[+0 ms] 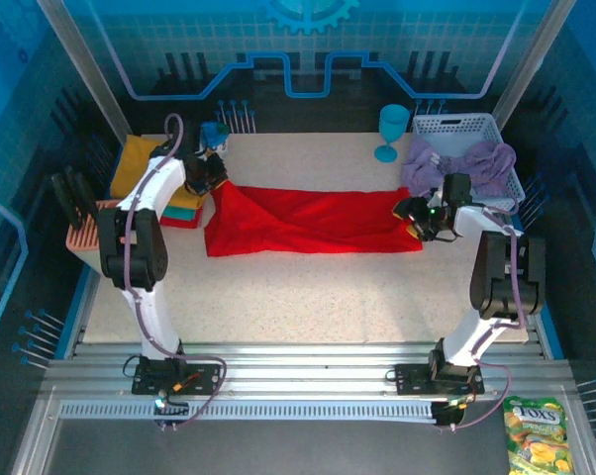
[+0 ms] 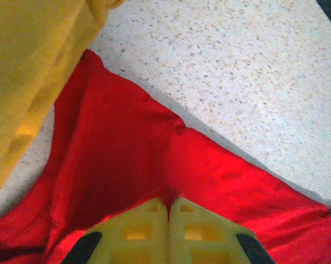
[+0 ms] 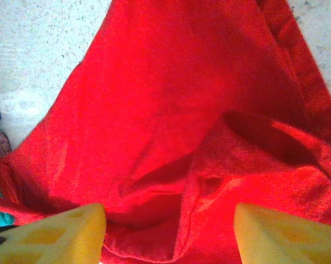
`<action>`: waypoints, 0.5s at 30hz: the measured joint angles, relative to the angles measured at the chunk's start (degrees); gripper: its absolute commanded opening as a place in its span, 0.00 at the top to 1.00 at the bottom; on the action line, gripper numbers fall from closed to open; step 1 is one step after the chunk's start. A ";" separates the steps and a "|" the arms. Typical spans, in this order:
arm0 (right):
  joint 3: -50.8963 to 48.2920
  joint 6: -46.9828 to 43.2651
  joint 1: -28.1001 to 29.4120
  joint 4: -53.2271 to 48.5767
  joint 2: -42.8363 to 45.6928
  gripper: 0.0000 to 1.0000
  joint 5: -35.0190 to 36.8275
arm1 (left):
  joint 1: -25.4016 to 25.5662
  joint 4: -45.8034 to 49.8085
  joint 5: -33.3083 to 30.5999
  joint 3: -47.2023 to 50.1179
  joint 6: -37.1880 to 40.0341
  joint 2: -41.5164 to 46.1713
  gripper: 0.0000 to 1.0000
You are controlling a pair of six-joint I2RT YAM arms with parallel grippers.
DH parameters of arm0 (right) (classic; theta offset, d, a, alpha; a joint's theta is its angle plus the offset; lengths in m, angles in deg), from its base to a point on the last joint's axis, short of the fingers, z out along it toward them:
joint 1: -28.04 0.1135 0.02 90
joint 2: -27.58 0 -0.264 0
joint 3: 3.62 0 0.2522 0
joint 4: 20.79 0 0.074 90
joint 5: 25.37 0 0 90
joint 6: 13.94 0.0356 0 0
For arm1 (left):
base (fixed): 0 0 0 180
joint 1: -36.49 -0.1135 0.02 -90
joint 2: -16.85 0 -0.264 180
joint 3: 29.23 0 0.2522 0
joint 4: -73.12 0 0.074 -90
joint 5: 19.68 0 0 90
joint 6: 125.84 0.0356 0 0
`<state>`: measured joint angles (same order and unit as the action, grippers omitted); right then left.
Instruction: Fold and stack the t-shirts
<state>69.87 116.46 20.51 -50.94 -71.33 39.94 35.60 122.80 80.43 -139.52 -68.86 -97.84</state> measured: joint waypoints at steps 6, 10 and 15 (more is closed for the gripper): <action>0.39 -1.07 0.02 -0.74 -0.13 0.34 1.16 | -0.20 1.77 -0.44 -5.42 0.00 -4.04 0.94; 0.63 -1.31 0.02 -0.74 -0.50 0.33 1.79 | -0.20 3.28 -0.87 -10.34 0.35 -6.71 0.70; 1.31 -1.31 0.02 -0.94 -1.03 0.33 1.92 | -0.37 5.49 -1.33 -11.47 1.70 -7.69 0.50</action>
<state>71.18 115.15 20.53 -51.88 -72.36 41.86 35.23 128.29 79.10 -150.99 -67.15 -105.54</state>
